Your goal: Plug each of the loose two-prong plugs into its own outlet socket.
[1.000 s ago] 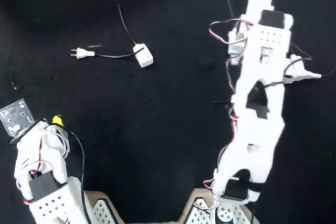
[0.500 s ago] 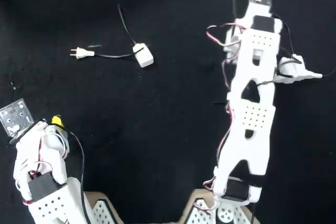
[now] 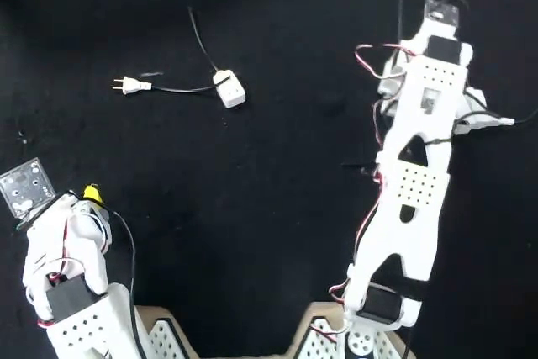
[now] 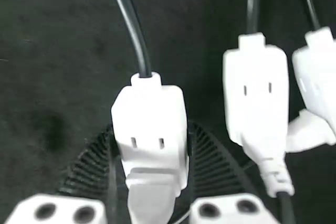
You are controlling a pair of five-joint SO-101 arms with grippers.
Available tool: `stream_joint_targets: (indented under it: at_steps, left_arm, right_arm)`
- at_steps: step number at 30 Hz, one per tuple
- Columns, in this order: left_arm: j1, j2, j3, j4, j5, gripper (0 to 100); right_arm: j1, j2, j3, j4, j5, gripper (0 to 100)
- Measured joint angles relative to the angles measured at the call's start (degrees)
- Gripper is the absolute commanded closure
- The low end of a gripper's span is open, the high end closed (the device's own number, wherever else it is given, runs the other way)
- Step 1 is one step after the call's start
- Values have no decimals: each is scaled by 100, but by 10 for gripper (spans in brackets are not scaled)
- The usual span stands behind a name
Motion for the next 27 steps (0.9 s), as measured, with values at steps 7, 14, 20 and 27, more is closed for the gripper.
stream_joint_targets:
  at_steps: [7, 14, 20, 27]
  left_arm:
    - [0, 0, 0, 0, 0, 809]
    - [0, 0, 0, 0, 0, 809]
    - [0, 0, 0, 0, 0, 809]
    - [0, 0, 0, 0, 0, 809]
  right_arm:
    - [114, 299, -9, 0, 97, 987]
    - [132, 299, -9, 0, 123, 979]
    - [132, 299, -9, 0, 123, 782]
    - [123, 308, -325, 0, 114, 745]
